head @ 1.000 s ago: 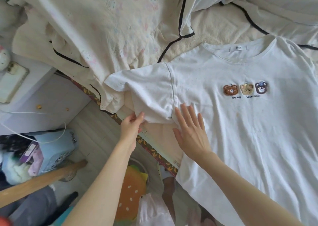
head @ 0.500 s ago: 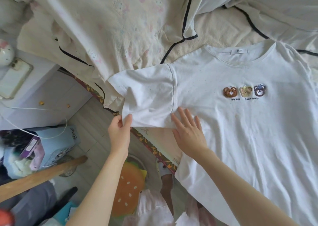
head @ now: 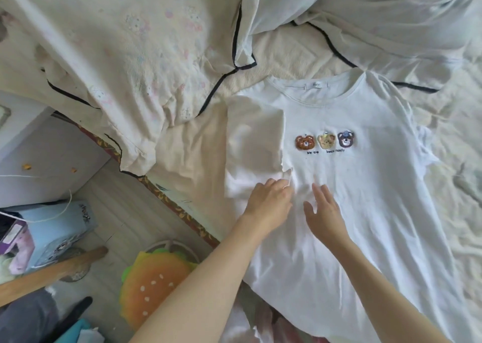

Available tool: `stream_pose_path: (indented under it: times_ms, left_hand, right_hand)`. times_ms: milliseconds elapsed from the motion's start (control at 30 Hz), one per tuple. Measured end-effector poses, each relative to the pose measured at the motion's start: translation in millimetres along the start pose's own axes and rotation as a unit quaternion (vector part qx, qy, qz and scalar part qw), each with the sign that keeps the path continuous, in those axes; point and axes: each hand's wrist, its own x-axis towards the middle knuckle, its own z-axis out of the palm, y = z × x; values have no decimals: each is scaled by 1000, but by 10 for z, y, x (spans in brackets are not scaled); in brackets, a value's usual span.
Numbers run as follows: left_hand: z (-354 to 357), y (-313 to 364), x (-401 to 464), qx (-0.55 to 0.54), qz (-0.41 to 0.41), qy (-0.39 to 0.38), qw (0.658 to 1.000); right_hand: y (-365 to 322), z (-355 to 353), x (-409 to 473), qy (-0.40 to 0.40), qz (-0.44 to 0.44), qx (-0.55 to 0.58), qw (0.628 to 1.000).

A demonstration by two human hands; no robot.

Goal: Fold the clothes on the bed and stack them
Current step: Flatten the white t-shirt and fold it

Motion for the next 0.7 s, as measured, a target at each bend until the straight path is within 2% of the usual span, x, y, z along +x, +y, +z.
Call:
stream_pose_path:
  times_ms: [33, 67, 133, 200, 267, 333, 400, 467, 600, 700]
  left_hand:
    - [48, -30, -31, -8, -3, -6, 1000]
    - [70, -71, -95, -34, -4, 29, 999]
    - [95, -173, -242, -74, -13, 151, 986]
    - [96, -313, -380, -101, -100, 255, 956]
    - [43, -436, -435, -197, -219, 303, 906]
    - [-11, -546, -411, -346, -302, 289, 840]
    - [-33, -621, -375, -455, -328, 236, 794]
    - [-26, -645, -367, -497, -319, 189, 784]
    - [28, -682, -389, -562, -303, 157, 753]
    - [51, -696, -413, -542, -284, 155, 776]
  right_hand:
    - [55, -16, 18, -9, 6, 13, 1000]
    - [86, -34, 38, -13, 20, 31, 999]
    - [77, -78, 100, 10, 44, 62, 997]
    - [-10, -128, 184, 52, 57, 110, 991]
    - [-173, -184, 301, 61, 76, 178, 979]
    - [-355, -194, 433, 19, 94, 228, 969]
    - [-512, -159, 524, -32, 103, 271, 957]
    - [-580, -111, 573, -57, 129, 327, 935]
    - [-528, -118, 550, -66, 192, 421, 884]
    - [-418, -194, 545, -41, 187, 423, 886]
